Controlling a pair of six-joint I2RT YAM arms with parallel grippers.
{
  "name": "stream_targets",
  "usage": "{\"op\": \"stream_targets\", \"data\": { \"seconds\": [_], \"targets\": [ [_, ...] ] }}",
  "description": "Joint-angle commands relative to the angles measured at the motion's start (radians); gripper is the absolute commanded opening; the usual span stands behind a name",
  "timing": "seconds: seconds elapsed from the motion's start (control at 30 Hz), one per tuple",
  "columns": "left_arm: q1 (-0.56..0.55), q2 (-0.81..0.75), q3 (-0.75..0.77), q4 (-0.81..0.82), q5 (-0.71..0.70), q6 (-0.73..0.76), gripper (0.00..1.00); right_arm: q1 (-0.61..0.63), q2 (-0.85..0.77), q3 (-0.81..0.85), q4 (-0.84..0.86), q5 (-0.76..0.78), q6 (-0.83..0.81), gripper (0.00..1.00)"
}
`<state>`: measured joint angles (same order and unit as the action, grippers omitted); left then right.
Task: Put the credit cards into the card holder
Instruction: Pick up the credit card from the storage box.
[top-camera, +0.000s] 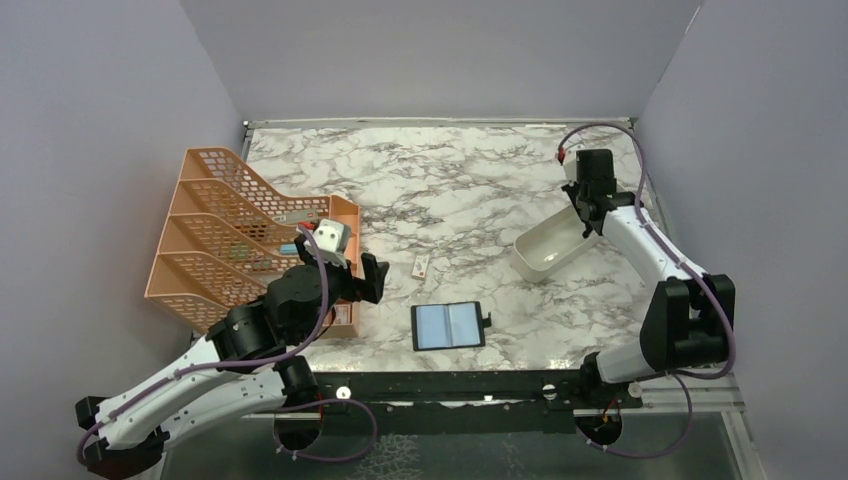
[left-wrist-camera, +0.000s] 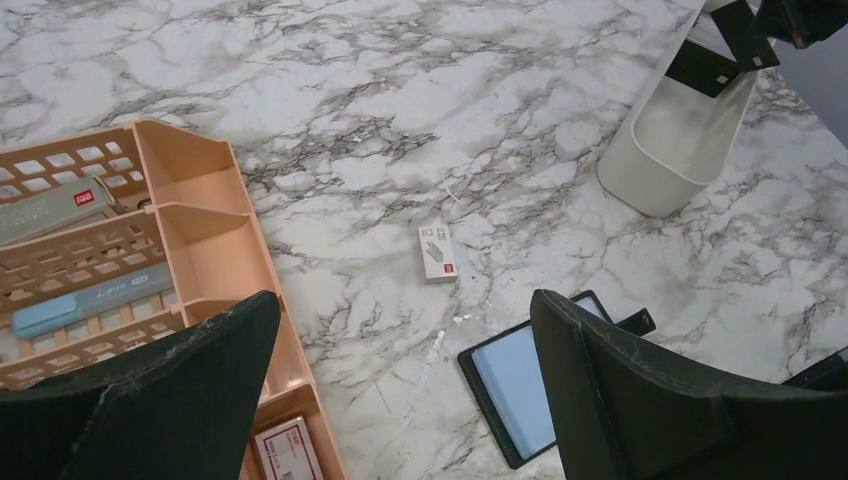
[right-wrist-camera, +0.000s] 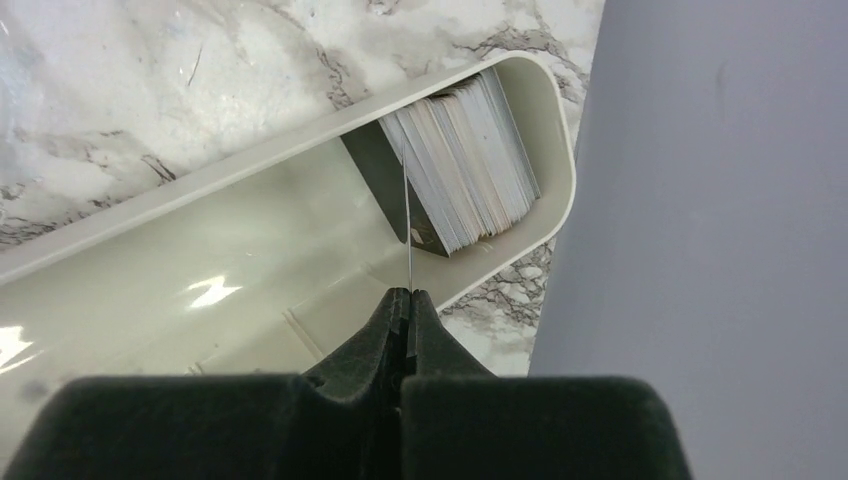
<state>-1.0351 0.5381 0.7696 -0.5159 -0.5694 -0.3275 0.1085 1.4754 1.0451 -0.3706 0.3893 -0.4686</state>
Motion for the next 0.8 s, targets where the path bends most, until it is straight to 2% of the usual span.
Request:
{"op": "stream_targets", "data": {
  "seconds": [0.0, 0.13, 0.27, 0.6, 0.77],
  "targets": [
    [0.003, 0.023, 0.001, -0.011, -0.001, -0.009, 0.99, 0.013, -0.053, 0.072, -0.107, 0.006, 0.14, 0.01],
    [0.003, 0.037, -0.002, -0.019, 0.016, -0.043, 0.99, 0.019, -0.025, 0.215, -0.244, 0.059, 0.344, 0.01],
    [0.003, 0.055, 0.008, -0.023, 0.074, -0.097, 0.98, 0.059, 0.001, 0.352, -0.398, -0.057, 0.516, 0.01],
    [0.004, 0.202, 0.023, -0.026, 0.258, -0.19, 0.87, 0.277, -0.201, 0.215, -0.241, -0.306, 0.743, 0.01],
    [0.003, 0.307, 0.01, -0.014, 0.308, -0.241, 0.78, 0.373, -0.261, 0.06, -0.109, -0.563, 0.857, 0.01]
  ]
}}
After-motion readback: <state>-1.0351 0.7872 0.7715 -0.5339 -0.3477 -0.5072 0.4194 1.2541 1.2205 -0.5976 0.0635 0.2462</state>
